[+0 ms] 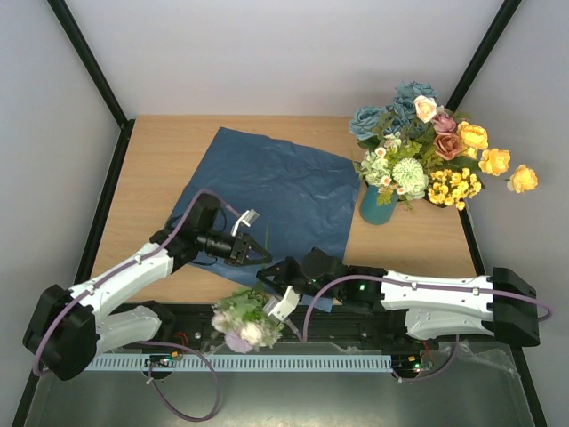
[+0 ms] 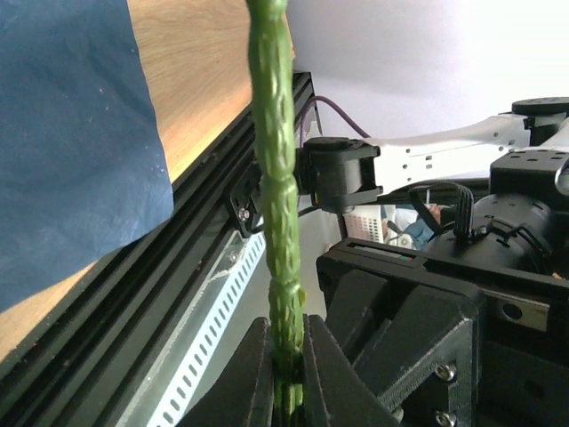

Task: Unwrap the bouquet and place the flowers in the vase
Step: Insert the fake flower into the vase.

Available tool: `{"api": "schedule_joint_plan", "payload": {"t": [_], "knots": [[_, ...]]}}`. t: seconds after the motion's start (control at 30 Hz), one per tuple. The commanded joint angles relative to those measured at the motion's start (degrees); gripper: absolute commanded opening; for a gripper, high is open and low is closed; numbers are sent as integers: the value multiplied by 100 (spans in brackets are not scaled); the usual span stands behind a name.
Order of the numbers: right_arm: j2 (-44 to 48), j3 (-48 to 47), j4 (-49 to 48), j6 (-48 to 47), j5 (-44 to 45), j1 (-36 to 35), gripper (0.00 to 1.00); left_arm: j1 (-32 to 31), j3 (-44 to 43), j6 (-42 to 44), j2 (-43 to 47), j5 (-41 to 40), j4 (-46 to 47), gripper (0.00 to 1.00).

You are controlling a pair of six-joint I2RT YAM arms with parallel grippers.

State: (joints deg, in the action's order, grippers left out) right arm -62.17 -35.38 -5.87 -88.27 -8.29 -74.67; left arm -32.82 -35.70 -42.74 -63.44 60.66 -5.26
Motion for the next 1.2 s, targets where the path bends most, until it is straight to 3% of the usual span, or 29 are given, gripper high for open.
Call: {"api": "schedule_joint_plan", "payload": {"t": [0.0,0.1,0.27,0.5,0.67,0.9,1.17], "knots": [[85,182,-595,67,324,-47,2,6,98,-268,22,133,226,7],[214,458,-886,205,506,-47,1,19,72,-373,86,-64,309,33],[763,1034,-1553,1050,1109,-47,1,241,-160,-608,221,-524,518,48],[2053,1583,-2359,3273,2316,-47,1,584,-733,-257,521,-1780,803,52],[2421,1497,-2490,3609,3174,288,1,758,-940,-88,472,-2520,883,53],[2669,851,-2225,3980,2409,1940,1,868,-704,648,360,-2747,404,54],[2746,908,-2631,4066,2169,2798,1,900,162,811,728,-3240,874,54]]}}
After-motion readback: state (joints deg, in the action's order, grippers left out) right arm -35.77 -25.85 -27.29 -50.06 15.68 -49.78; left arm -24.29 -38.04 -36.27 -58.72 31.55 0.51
